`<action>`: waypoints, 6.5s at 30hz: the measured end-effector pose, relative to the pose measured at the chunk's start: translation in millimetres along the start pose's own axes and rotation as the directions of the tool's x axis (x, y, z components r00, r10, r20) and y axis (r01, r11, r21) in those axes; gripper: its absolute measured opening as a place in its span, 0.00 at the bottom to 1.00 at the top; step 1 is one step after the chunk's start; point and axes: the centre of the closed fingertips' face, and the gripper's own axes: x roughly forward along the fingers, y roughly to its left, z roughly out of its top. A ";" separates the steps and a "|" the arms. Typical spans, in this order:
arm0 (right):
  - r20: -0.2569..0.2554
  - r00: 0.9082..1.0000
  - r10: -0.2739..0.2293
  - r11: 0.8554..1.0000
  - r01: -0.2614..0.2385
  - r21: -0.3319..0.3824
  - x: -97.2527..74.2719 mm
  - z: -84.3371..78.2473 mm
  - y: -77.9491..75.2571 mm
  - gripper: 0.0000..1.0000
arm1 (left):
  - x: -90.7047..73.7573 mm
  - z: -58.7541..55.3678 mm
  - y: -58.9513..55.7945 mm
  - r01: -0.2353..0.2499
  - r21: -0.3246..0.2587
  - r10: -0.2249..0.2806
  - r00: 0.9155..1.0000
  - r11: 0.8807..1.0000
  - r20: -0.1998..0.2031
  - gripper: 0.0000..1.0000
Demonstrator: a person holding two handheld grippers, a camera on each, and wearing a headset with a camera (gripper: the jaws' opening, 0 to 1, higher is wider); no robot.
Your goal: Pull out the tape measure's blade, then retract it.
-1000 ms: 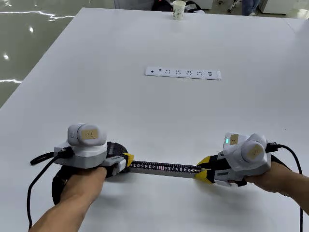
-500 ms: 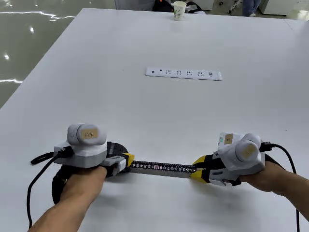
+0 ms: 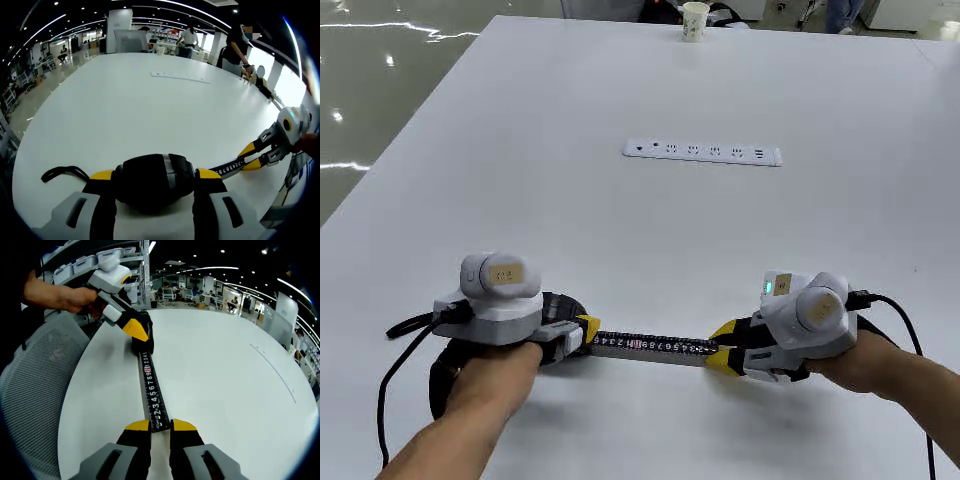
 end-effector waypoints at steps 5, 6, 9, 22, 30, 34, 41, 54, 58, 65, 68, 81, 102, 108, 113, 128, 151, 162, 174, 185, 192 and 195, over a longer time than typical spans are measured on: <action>0.005 1.000 0.007 1.000 -0.007 0.000 4.4 4.2 2.3 0.10 | 0.0 -0.1 0.2 0.004 -0.001 -0.004 1.000 1.000 -0.001 0.56; 0.006 1.000 0.008 1.000 -0.008 0.000 5.2 5.0 2.5 0.10 | 0.0 -0.2 0.1 0.004 -0.001 -0.004 1.000 1.000 -0.002 0.56; 0.009 1.000 0.012 1.000 -0.012 -0.001 8.2 8.5 3.3 0.10 | 0.2 -0.3 0.2 0.005 -0.001 -0.005 1.000 1.000 -0.003 0.56; 0.018 0.999 0.027 1.000 -0.027 -0.006 19.1 19.1 6.3 0.10 | 0.5 -0.5 0.7 0.010 -0.006 -0.010 1.000 1.000 -0.005 0.57; 0.022 0.999 0.033 0.999 -0.033 -0.012 24.5 25.4 7.9 0.10 | 0.2 -0.4 0.6 0.012 -0.011 -0.012 1.000 1.000 -0.005 0.57; 0.027 0.999 0.036 0.999 -0.036 -0.014 28.1 29.2 8.7 0.10 | 0.2 -0.4 0.4 0.013 -0.013 -0.013 1.000 1.000 -0.005 0.57; 0.034 0.999 0.042 0.999 -0.042 -0.013 34.9 35.7 10.7 0.10 | 0.2 -0.4 0.2 0.015 -0.016 -0.015 1.000 1.000 -0.006 0.57; 0.042 0.998 0.052 0.998 -0.052 -0.021 46.8 47.3 13.7 0.10 | 0.1 -0.4 0.4 0.017 -0.020 -0.017 1.000 1.000 -0.008 0.57; 0.046 0.997 0.057 0.998 -0.056 -0.022 50.0 51.0 14.8 0.10 | 0.0 -0.5 0.6 0.018 -0.021 -0.018 1.000 1.000 -0.008 0.57; 0.052 0.997 0.061 0.998 -0.060 -0.026 56.2 57.3 16.4 0.10 | -0.8 -0.6 0.3 0.021 -0.025 -0.021 1.000 0.999 -0.009 0.57; 0.053 0.997 0.063 0.998 -0.061 -0.034 58.8 60.2 17.1 0.10 | -0.5 -0.3 0.8 0.021 -0.026 -0.021 1.000 0.999 -0.009 0.57; 0.061 0.995 0.076 0.996 -0.073 -0.050 71.5 73.8 20.9 0.10 | -0.3 -0.3 1.4 0.023 -0.033 -0.024 1.000 0.999 -0.010 0.57; 0.055 0.993 0.105 0.992 -0.100 -0.082 91.4 91.4 26.3 0.11 | -0.1 -0.6 1.5 0.023 -0.040 -0.023 1.000 0.999 -0.012 0.57; 0.042 0.993 0.113 0.988 -0.107 -0.110 95.2 94.9 28.2 0.11 | 0.1 -0.6 1.6 0.022 -0.041 -0.023 1.000 0.999 -0.011 0.57; 0.026 0.993 0.115 0.984 -0.110 -0.138 96.4 94.5 28.4 0.11 | 0.2 -0.6 1.4 0.020 -0.038 -0.021 1.000 0.999 -0.010 0.57; -0.006 0.993 0.114 0.978 -0.113 -0.176 98.1 94.9 29.4 0.12 | 0.4 -0.9 0.7 0.024 -0.037 -0.024 1.000 0.999 -0.018 0.59; -0.008 0.996 0.085 0.985 -0.085 -0.152 93.9 92.9 26.4 0.14 | -0.2 -1.5 0.5 0.030 -0.039 -0.031 0.999 0.999 -0.028 0.62; -0.008 0.998 0.062 0.988 -0.063 -0.138 80.4 83.9 25.1 0.18 | -5.7 -3.2 3.9 0.038 -0.015 -0.038 0.999 0.999 -0.024 0.63; -0.007 0.999 0.033 0.996 -0.033 -0.082 61.5 67.2 22.8 0.24 | -15.3 -6.4 9.1 0.059 0.019 -0.058 0.998 0.998 -0.029 0.65; -0.015 1.000 0.000 0.999 -0.001 -0.045 41.5 48.0 20.5 0.28 | -22.3 -12.9 11.6 0.080 0.054 -0.078 0.996 0.995 -0.041 0.68; -0.017 0.999 -0.027 0.999 0.026 -0.018 27.8 34.7 17.5 0.31 | -28.1 -19.0 11.3 0.097 0.087 -0.093 0.994 0.991 -0.049 0.69; -0.014 0.999 -0.037 0.999 0.037 -0.012 21.9 32.3 16.6 0.32 | -29.2 -20.1 12.3 0.103 0.090 -0.099 0.994 0.991 -0.048 0.70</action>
